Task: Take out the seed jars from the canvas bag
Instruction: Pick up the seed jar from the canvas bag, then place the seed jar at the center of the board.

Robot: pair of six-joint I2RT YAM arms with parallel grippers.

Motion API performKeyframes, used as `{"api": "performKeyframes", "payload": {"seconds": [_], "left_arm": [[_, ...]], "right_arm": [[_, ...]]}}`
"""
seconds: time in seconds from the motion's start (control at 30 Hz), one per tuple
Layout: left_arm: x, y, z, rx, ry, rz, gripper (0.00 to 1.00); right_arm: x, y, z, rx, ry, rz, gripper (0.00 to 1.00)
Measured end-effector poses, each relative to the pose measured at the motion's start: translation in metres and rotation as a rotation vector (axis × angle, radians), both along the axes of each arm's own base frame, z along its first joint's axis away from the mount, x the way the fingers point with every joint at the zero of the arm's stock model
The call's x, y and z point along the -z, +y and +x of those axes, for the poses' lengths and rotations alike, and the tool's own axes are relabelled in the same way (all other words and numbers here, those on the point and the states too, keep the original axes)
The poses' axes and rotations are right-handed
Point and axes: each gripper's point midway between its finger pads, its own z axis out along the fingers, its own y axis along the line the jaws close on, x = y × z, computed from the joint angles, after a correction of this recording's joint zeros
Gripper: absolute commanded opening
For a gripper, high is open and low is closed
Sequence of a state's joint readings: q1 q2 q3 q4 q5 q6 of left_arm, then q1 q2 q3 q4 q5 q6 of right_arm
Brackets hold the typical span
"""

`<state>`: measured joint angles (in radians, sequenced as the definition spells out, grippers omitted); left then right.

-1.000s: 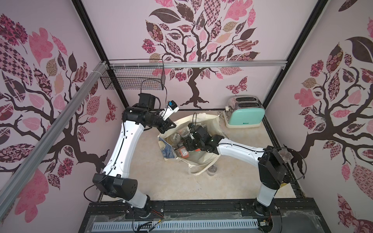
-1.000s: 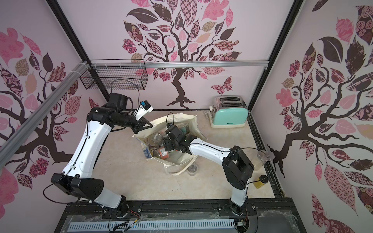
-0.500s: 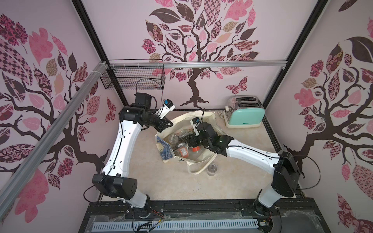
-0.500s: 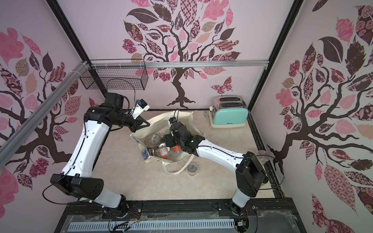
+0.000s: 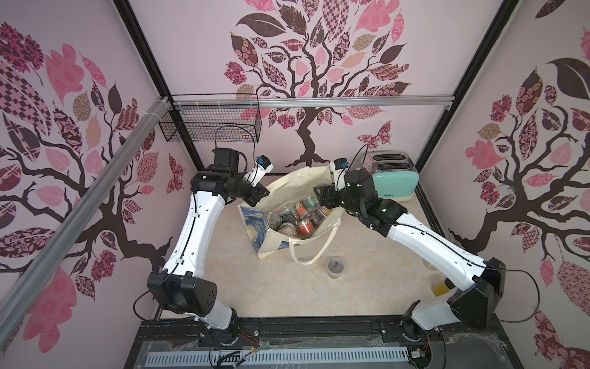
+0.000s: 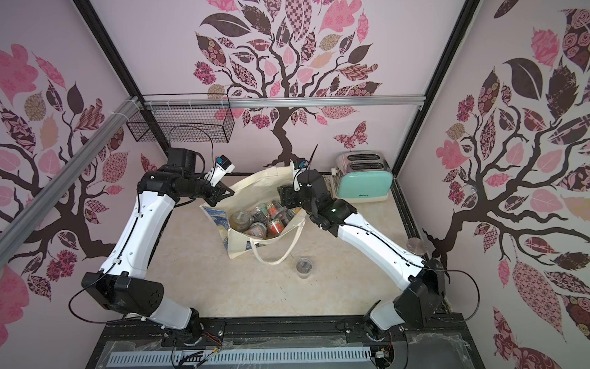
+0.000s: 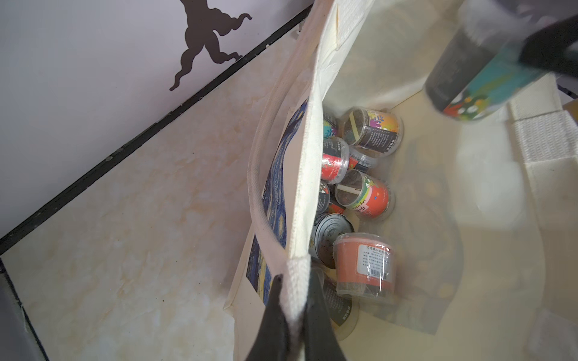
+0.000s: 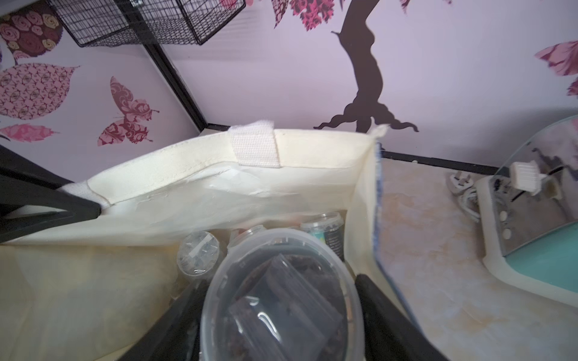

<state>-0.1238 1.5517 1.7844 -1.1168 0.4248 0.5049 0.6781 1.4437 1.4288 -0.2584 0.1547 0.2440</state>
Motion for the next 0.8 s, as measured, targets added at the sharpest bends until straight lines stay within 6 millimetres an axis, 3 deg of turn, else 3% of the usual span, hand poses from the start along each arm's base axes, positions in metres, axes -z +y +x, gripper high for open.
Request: {"api": "performKeyframes", "payload": {"seconds": [0.17,0.33,0.5,0.8], "left_arm": [[0.004,0.009,0.008,-0.045,-0.012,0.030,0.00],[0.008,0.016,0.013,-0.080,-0.017,0.063,0.00],[0.010,0.023,0.014,-0.111,-0.014,0.087,0.00],[0.010,0.024,0.015,-0.126,-0.009,0.088,0.00]], "right_arm": [[-0.018,-0.046,0.007,0.114,-0.056,-0.013,0.73],[-0.008,-0.097,0.013,0.241,-0.060,-0.028,0.73],[0.039,-0.130,0.016,0.336,0.004,-0.098,0.73],[0.149,-0.137,0.003,0.321,0.108,-0.178,0.73]]}}
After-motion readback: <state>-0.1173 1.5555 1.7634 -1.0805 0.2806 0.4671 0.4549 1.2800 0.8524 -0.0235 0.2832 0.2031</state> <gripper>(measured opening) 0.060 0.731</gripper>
